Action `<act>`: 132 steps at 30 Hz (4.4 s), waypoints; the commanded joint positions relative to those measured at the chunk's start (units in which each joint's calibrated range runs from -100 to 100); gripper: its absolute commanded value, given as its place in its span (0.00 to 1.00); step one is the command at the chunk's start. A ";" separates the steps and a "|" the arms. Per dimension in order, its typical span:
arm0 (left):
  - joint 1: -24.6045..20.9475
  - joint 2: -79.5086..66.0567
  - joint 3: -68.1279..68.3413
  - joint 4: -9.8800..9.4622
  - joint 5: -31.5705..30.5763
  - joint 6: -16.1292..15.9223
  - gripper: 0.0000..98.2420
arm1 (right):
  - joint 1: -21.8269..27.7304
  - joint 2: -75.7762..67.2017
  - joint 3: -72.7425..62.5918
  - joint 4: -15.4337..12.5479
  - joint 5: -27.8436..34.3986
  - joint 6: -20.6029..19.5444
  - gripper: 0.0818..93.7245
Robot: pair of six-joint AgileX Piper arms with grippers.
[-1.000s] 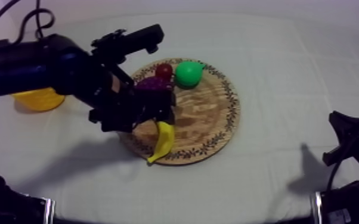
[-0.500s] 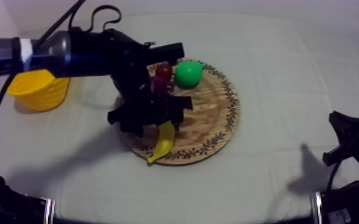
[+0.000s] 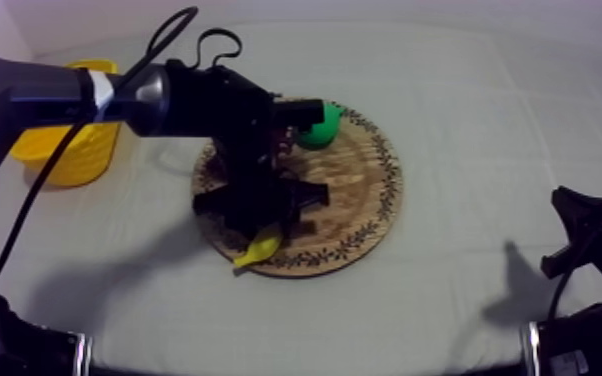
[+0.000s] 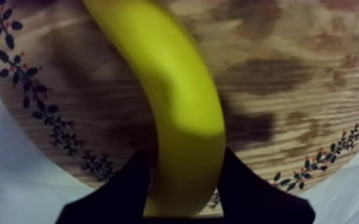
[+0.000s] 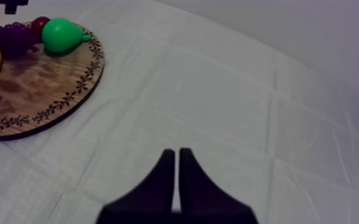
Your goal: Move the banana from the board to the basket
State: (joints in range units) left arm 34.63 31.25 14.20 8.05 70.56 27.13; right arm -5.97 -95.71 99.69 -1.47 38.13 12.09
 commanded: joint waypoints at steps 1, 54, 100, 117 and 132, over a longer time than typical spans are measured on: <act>-0.04 0.24 -0.08 0.09 0.00 -0.57 0.38 | -0.01 -0.04 -0.03 -0.02 0.02 0.00 0.00; -38.60 -15.00 -8.92 -13.46 14.50 -10.12 0.32 | -0.01 -0.04 -0.03 -0.02 0.02 0.00 0.00; -39.90 -36.30 9.66 2.33 -7.30 -36.01 0.17 | -0.01 -0.04 -0.03 -0.02 0.02 0.00 0.00; -39.58 -89.71 41.97 8.54 -21.57 -45.54 0.15 | -0.01 -0.04 -0.03 -0.02 0.02 0.00 0.00; -34.44 -117.02 77.42 -10.48 -33.20 -27.27 0.01 | -0.01 -0.04 -0.03 -0.02 0.02 0.00 0.00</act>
State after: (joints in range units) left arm -0.35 -81.36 85.24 3.68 37.09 -25.46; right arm -5.97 -95.71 99.69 -1.47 38.16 12.07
